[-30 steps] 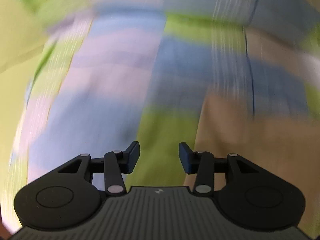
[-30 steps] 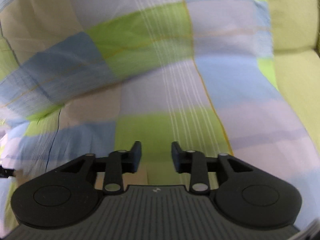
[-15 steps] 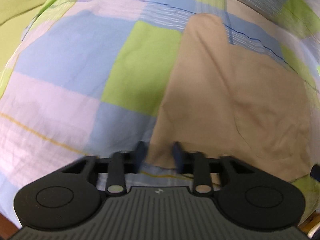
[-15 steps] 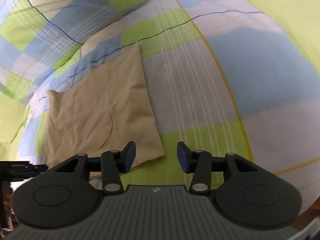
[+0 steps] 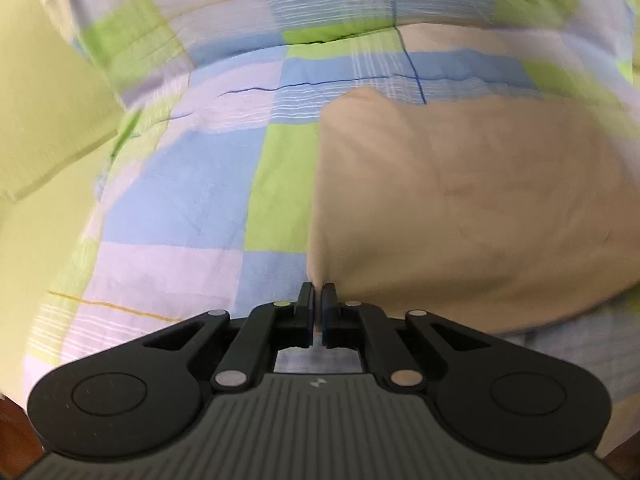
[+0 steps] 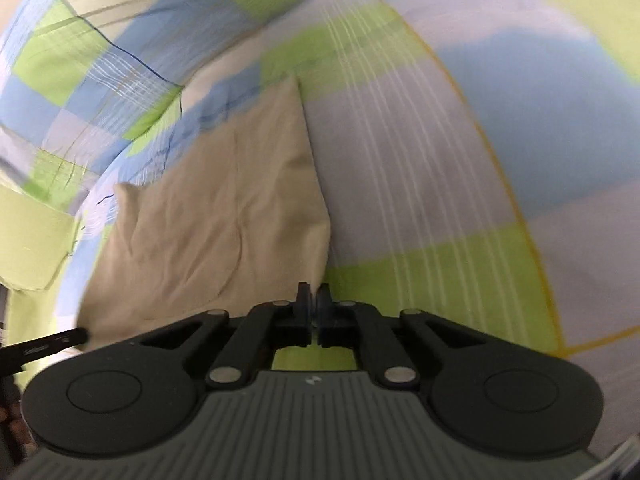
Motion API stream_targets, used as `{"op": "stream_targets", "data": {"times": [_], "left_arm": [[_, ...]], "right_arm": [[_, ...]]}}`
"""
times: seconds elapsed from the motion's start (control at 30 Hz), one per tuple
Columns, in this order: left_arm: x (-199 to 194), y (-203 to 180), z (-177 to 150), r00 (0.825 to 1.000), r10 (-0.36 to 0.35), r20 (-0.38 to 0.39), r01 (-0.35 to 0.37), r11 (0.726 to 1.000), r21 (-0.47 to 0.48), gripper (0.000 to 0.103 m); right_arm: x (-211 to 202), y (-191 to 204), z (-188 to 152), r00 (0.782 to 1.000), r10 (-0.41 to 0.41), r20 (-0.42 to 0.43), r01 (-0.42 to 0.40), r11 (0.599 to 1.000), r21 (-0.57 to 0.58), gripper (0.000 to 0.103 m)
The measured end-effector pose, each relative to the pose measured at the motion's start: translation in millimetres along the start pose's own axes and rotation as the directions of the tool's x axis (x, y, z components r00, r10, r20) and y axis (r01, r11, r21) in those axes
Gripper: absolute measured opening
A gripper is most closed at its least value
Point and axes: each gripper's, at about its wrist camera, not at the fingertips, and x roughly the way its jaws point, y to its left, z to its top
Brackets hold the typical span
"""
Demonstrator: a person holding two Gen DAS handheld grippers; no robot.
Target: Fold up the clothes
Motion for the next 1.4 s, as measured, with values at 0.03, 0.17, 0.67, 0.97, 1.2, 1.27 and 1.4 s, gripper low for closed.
{"op": "stream_targets", "data": {"times": [0.03, 0.17, 0.67, 0.97, 1.2, 1.27, 1.4], "left_arm": [[7, -3, -6, 0.999, 0.012, -0.032, -0.012, 1.0, -0.001, 0.002], [14, 5, -10, 0.998, 0.031, -0.057, -0.034, 0.998, -0.055, 0.029], [47, -12, 102, 0.934, -0.343, 0.097, 0.318, 0.924, 0.213, 0.028], [101, 33, 122, 0.978, -0.121, 0.167, 0.094, 0.982, 0.164, 0.027], [66, 39, 99, 0.946, -0.269, 0.181, 0.247, 0.959, 0.136, 0.028], [70, 31, 86, 0.944, -0.287, 0.163, 0.252, 0.946, 0.203, 0.038], [87, 41, 69, 0.971, -0.199, 0.135, 0.172, 0.966, 0.191, 0.044]], "right_arm": [[-4, 2, -2, 1.0, -0.018, 0.008, 0.017, 1.0, 0.003, 0.002], [3, 7, -16, 0.994, -0.102, -0.041, 0.101, 0.994, -0.03, 0.002], [28, 83, 46, 0.996, -0.015, 0.09, 0.044, 0.944, -0.327, 0.02], [101, 73, 97, 0.979, -0.155, 0.132, 0.197, 0.881, -0.43, 0.0], [55, 79, 87, 0.979, -0.087, 0.182, 0.155, 0.902, -0.402, 0.009], [53, 94, 63, 0.993, -0.003, 0.115, 0.057, 0.884, -0.463, 0.011], [70, 77, 39, 0.983, -0.153, 0.098, 0.182, 0.84, -0.512, 0.011]]}}
